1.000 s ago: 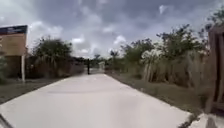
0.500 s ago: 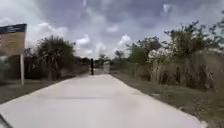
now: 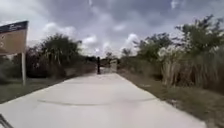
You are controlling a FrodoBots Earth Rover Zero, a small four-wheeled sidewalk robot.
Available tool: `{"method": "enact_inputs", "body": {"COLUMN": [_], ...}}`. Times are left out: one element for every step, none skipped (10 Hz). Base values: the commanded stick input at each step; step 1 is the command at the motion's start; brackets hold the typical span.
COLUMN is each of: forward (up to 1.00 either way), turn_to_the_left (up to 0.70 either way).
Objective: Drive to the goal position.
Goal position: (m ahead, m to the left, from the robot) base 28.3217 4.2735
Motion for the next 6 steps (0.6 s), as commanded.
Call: {"method": "enact_inputs", "body": {"forward": [0.70, 0.70, 0.70, 0.70, 0.70, 0.70], "turn_to_the_left": [0.35, 0.35, 0.23, 0.00, 0.00, 0.00]}}
